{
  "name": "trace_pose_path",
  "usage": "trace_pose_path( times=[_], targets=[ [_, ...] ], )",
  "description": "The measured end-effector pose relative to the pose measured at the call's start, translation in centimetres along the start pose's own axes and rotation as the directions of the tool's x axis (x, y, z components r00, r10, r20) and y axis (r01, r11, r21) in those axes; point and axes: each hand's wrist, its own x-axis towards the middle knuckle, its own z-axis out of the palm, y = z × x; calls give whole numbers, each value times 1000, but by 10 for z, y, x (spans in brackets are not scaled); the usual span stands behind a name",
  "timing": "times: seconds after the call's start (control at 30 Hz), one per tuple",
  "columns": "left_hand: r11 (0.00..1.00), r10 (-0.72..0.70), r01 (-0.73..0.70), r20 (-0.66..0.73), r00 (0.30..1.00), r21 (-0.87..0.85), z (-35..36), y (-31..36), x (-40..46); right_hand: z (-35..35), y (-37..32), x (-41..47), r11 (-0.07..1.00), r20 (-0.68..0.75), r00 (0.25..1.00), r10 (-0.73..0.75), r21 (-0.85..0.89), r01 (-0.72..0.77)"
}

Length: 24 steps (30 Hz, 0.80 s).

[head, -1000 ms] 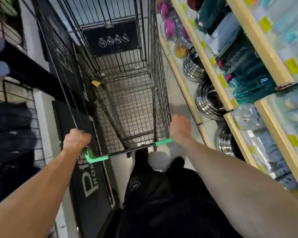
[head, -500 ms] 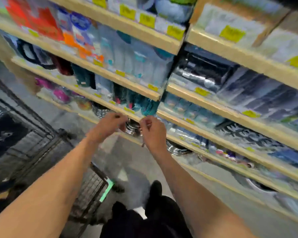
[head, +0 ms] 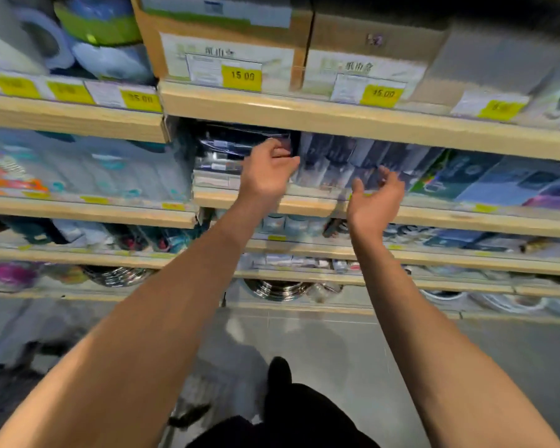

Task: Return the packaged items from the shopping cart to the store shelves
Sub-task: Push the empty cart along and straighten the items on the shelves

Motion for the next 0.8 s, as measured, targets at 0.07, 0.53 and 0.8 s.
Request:
trace_pose_path(
  times=[0.07, 0.53, 0.8],
  targets=[
    [972, 10, -9, -1, 1000, 233, 26, 9, 3, -6, 5, 24, 998, -30, 998, 55, 8, -55],
    [443, -23, -38, 54, 998, 896, 90, 26, 38, -4, 33, 90, 970, 37, 992, 124, -213, -114],
    [633, 200, -85, -57, 978, 769, 84, -4, 26, -1, 36, 84, 984, 5, 999, 51, -173, -49]
  ],
)
